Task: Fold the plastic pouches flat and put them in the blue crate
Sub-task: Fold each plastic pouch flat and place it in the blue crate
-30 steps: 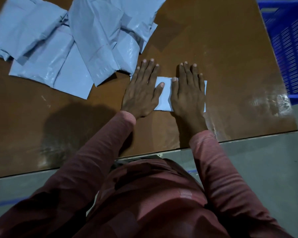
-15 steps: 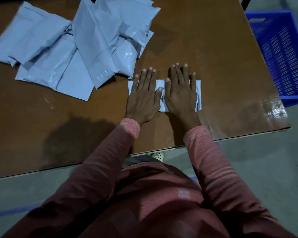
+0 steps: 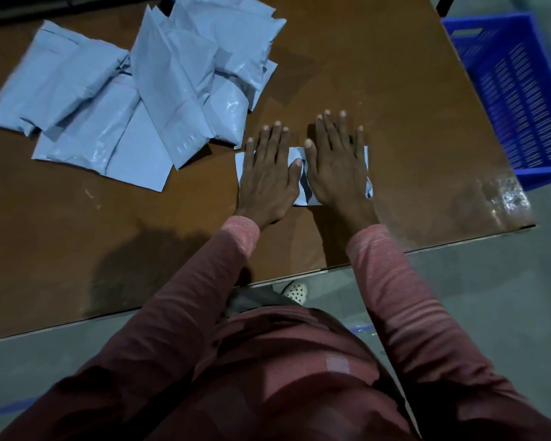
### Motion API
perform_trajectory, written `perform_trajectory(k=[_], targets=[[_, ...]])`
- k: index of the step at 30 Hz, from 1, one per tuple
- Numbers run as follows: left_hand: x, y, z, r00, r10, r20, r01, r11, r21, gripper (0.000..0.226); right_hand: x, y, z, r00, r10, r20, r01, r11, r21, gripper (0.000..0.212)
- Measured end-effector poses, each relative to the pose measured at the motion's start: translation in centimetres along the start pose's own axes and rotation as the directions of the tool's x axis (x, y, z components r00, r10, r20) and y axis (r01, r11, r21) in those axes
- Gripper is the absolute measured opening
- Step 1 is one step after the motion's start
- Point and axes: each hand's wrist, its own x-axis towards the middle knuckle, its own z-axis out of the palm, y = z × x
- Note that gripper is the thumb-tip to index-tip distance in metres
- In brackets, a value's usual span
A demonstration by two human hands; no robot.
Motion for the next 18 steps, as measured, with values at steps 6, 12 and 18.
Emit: perform_trajectory(k=[6,12,18], targets=[[1.7,1.6,0.6,1.000,-0.009,-0.004,0.009,0.999,-0.044,0.064,1.0,3.2,-0.3,0.991,-0.115,0.066,0.108,0.989,0.104,0.063],[1.6,1.3,1.2,1.000,-0.015,-0.007,0.015,1.000,0.014,0.062,1.1,3.0,0.7,0.996,-0.075,0.048,0.073,0.996,0.041,0.057],[1.5,0.6,0.7,1.000,-0.020,0.001,0.020,1.000,0.018,0.065,1.0,2.7,0.8,0.998,-0.055,0.027,0.054,0.998,0.031,0.057]])
